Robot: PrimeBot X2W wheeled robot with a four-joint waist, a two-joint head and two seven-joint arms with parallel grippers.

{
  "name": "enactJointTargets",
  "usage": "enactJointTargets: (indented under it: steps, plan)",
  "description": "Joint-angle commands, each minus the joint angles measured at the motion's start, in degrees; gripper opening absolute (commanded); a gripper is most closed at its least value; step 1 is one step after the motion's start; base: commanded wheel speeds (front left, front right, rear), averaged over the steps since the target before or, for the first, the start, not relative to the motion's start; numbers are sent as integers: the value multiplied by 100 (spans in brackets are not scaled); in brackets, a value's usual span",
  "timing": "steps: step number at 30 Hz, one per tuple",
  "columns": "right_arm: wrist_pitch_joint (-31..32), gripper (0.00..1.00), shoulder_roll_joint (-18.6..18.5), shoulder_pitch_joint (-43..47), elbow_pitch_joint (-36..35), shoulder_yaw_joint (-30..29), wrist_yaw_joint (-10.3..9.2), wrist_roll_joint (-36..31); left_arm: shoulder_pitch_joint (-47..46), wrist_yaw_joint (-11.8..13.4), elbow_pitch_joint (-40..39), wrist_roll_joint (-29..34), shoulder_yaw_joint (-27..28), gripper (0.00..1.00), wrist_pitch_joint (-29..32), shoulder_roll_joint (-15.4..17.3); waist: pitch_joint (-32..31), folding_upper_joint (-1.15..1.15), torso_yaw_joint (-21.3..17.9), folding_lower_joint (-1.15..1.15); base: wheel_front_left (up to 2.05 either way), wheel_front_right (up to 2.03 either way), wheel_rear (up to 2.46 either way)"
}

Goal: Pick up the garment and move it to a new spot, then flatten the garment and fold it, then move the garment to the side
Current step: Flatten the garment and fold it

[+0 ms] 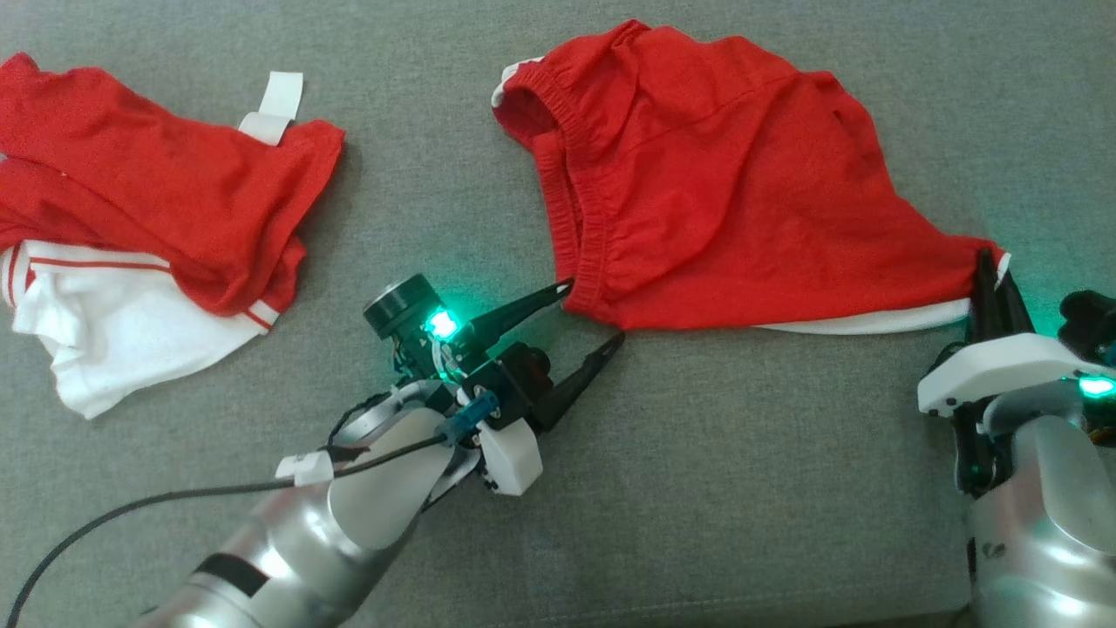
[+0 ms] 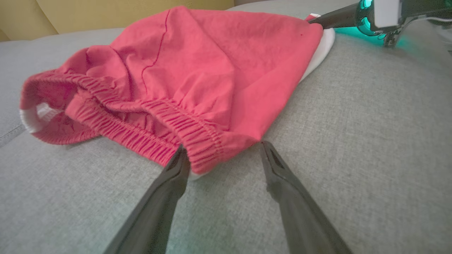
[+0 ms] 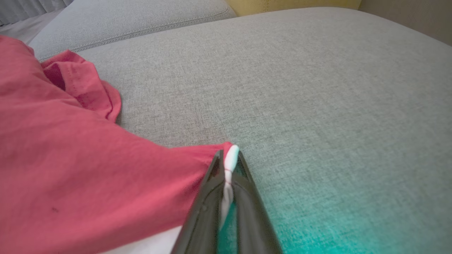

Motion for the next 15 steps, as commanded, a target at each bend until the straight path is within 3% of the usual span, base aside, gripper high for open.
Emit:
enactJointTargets:
  steps: [1,15]
  plan:
    - [13,0,-30,-60,36,145,37,56,-253,9,-153,33,82,100,-29,106,23,0,-7,1,0,0,0]
    - [-42,0,-30,-142,125,286,37,152,-445,9,196,-66,-250,100,-29,101,119,0,-121,1,0,0,0]
